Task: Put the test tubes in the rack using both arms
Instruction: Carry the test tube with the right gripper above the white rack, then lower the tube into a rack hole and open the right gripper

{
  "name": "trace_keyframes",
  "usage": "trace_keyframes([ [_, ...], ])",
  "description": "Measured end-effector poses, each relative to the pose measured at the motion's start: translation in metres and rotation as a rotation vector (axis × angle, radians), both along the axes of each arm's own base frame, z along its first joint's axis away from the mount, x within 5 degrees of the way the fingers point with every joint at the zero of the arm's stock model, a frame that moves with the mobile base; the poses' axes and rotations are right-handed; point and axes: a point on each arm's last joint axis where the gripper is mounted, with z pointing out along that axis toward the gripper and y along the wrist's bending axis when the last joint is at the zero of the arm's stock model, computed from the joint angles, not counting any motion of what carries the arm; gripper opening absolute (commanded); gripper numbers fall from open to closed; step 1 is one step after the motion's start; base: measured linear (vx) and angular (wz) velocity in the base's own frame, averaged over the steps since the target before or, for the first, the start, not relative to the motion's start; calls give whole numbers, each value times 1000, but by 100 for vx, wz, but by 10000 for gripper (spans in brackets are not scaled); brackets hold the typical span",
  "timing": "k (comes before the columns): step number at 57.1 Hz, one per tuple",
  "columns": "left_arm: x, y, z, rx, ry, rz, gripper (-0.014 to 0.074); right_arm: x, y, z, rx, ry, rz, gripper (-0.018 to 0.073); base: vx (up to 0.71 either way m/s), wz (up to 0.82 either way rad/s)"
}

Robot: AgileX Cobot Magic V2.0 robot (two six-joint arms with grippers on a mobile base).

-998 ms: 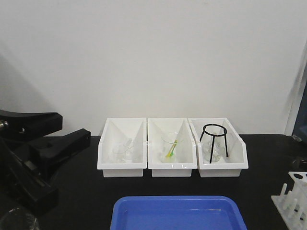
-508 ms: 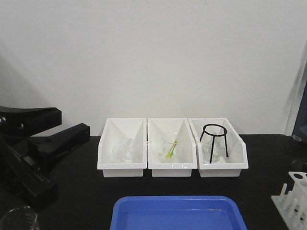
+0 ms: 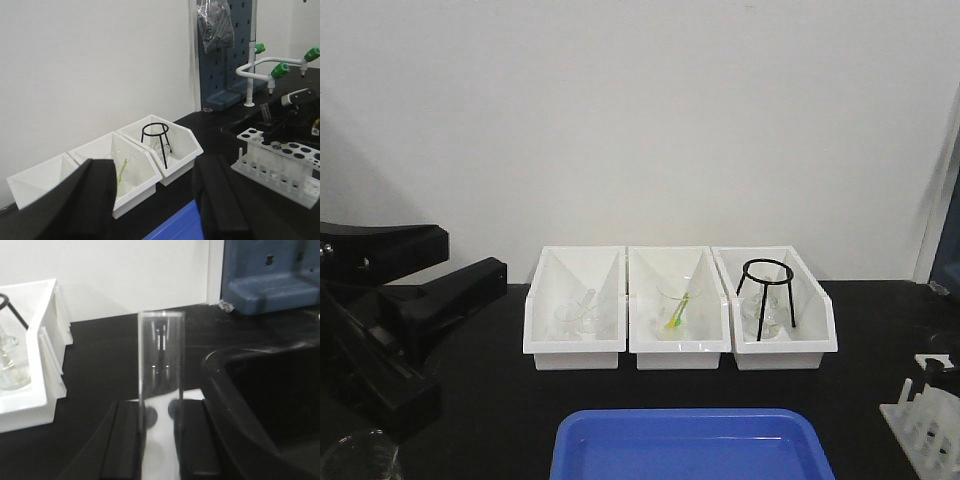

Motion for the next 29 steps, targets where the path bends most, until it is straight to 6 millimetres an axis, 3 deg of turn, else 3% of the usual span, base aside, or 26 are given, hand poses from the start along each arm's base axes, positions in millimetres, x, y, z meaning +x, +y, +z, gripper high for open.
trace_keyframes([
  [29,0,0,0,-2,2,0,449,6,1,-23,12,23,29,0,0,0],
])
